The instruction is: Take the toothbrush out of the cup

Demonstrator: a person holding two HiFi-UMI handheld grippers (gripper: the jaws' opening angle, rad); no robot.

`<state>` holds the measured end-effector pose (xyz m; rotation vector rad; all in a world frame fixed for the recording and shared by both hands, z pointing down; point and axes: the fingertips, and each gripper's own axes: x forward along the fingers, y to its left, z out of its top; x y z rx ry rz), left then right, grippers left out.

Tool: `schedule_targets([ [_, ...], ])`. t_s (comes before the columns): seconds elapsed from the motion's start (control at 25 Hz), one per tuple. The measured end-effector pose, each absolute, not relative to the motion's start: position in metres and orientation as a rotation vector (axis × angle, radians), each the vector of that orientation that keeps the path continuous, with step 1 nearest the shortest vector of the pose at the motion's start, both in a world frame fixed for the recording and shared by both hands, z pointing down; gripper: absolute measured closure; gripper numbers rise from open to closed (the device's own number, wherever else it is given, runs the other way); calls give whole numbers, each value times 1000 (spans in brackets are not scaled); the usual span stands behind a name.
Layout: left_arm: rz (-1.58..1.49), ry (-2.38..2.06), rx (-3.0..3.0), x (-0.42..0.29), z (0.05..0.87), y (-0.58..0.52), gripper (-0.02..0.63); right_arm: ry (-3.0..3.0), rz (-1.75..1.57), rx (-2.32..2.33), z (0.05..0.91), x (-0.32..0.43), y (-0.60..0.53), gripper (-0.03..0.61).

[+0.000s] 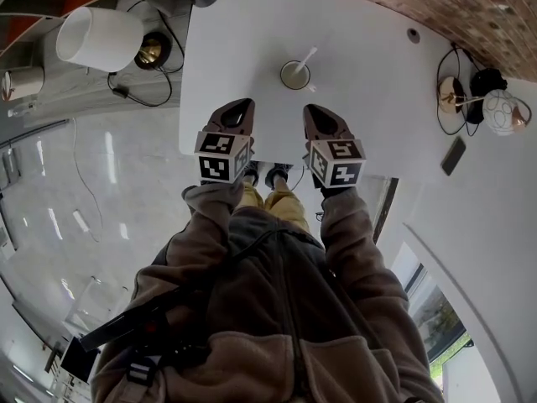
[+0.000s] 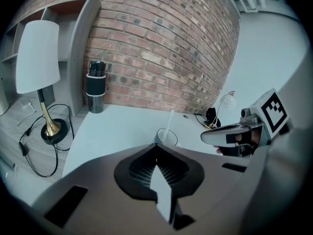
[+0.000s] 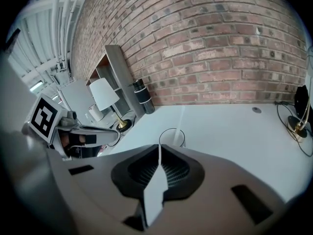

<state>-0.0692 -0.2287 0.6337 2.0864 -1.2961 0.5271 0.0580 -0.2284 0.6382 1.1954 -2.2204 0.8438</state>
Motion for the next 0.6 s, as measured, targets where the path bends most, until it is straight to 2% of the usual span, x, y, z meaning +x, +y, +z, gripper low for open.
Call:
schedule_targets([
  [0.36,557,-1274,2042,-76,657,-230,611,-2237,814,1196,656,57,-272,575],
  [0.44,557,-1275,2033,-78,659,-229,610,-2237,827,1188,662,56,-281,534],
  [0.6,558,-1277,2013,-84,665,-223,610,-2230,850,1195,673,56,-299,514],
])
